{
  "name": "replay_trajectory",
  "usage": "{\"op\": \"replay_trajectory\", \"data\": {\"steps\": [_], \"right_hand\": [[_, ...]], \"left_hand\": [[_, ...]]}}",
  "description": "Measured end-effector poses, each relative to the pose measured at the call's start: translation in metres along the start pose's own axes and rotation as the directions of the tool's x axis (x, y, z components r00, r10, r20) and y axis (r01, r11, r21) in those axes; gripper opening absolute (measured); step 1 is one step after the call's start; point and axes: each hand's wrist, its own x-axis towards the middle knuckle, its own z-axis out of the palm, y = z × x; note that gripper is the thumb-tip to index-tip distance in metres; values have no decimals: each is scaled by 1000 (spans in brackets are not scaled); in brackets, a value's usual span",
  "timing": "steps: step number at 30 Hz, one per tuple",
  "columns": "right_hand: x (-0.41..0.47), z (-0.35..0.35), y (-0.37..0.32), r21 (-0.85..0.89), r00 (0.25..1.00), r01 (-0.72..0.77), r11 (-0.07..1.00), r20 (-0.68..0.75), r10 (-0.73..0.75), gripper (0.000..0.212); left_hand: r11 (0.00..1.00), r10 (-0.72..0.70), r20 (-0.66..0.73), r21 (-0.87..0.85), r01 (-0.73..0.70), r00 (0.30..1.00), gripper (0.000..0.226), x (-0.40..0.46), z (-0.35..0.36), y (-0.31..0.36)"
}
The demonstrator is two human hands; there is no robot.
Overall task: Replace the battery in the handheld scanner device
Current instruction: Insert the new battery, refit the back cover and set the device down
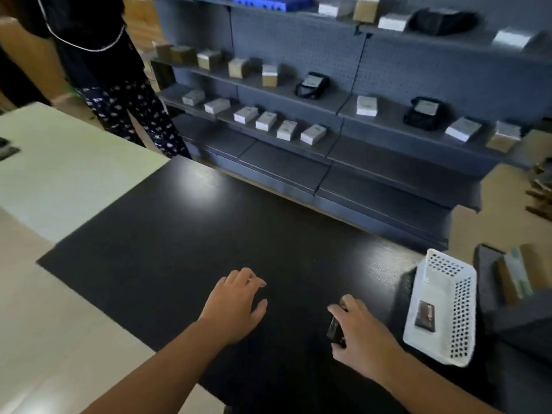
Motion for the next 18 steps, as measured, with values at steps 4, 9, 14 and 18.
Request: {"op": "replay_trajectory", "data": {"steps": [4,9,14,18], "right_hand": [[40,-36,-66,-83,995,97,992,-22,-99,59],[97,-58,-151,-146,984,171,974,-33,-177,51],[161,-69,-238,-183,977,208,961,-1,-212,51],[213,-79,-315,-189,971,238,953,9,-241,50]], "left_hand": [[999,-48,-30,-10,48,998,46,-13,-17,-48],[998,-60,-54,-14,60,997,48,-24,-42,-132],[998,-69,-58,-2,69,996,48,-34,-77,-242],[995,-90,-66,25,92,994,49,-36,-110,-327]]}}
